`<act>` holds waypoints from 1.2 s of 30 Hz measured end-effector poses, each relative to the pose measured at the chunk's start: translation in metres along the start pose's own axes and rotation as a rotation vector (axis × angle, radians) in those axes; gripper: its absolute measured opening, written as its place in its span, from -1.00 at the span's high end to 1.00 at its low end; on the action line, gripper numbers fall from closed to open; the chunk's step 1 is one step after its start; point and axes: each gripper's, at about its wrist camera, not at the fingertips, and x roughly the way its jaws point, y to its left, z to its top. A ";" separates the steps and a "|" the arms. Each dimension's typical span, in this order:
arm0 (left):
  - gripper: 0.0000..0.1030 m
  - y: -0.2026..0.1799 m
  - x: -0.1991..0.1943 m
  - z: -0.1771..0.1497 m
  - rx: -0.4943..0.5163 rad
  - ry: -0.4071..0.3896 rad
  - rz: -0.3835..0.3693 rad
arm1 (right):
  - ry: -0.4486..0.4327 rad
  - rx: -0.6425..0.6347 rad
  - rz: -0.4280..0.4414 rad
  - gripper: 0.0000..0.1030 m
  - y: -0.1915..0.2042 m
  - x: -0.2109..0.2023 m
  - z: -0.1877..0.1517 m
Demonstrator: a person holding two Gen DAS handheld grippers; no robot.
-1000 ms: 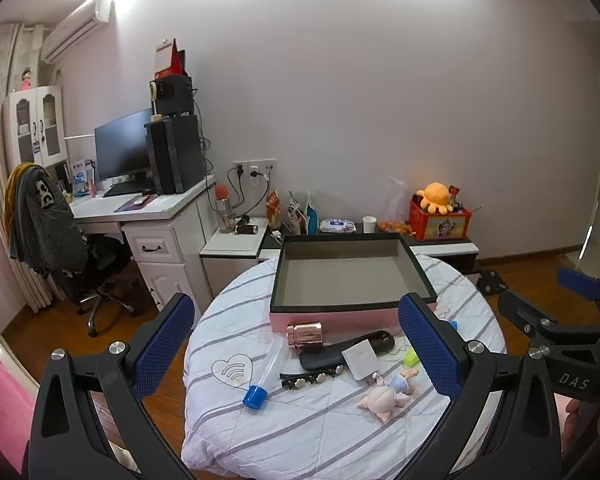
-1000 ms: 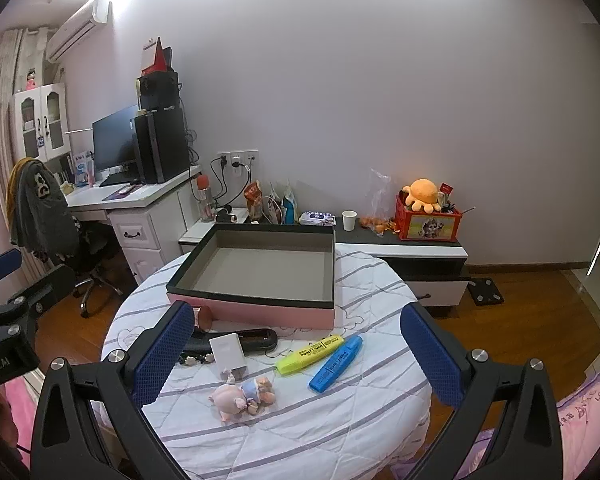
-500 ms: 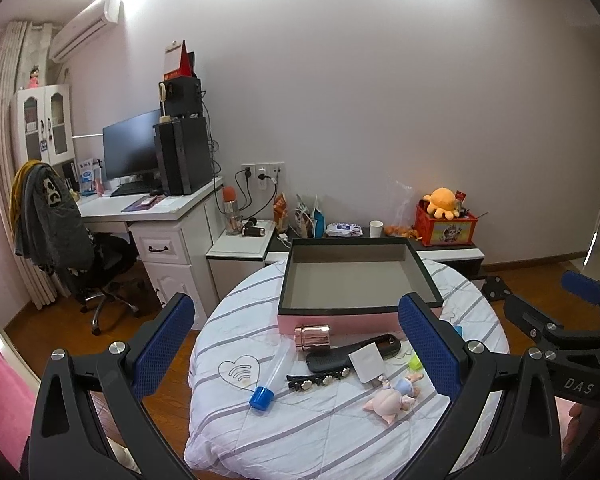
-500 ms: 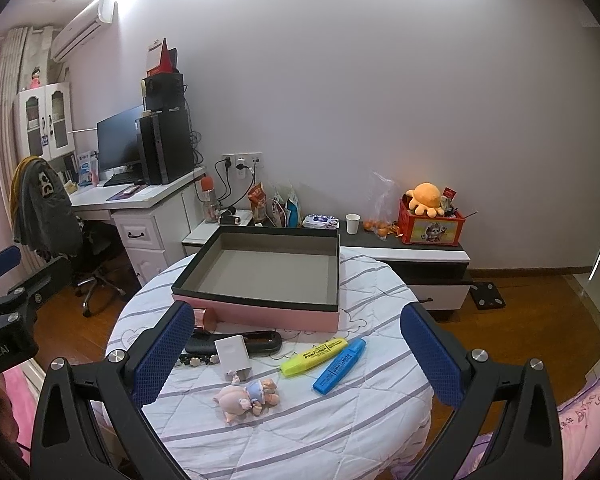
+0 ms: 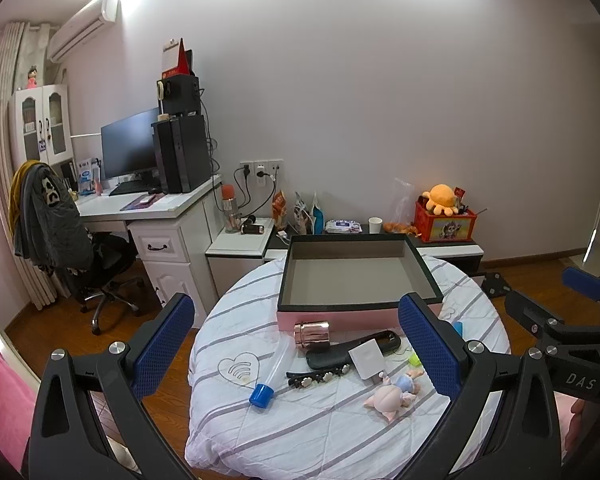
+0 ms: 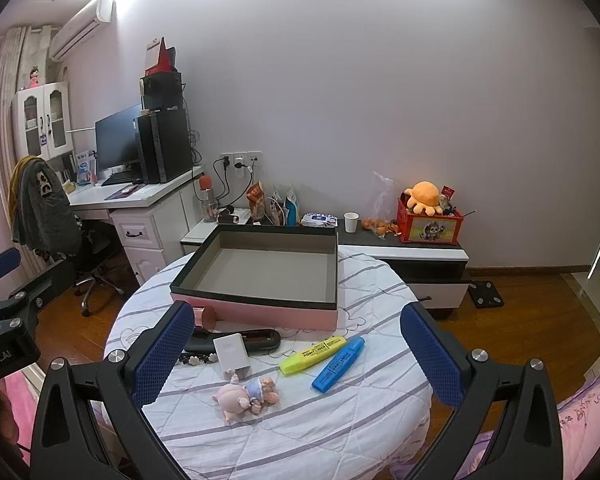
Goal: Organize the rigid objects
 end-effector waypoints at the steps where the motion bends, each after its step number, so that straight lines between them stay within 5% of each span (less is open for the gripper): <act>1: -1.00 0.000 0.000 0.000 0.000 0.001 -0.001 | 0.000 -0.001 -0.002 -1.00 0.000 0.000 0.000; 36: -1.00 0.014 0.020 -0.006 -0.008 0.055 0.019 | 0.038 0.007 -0.030 -1.00 -0.006 0.007 -0.005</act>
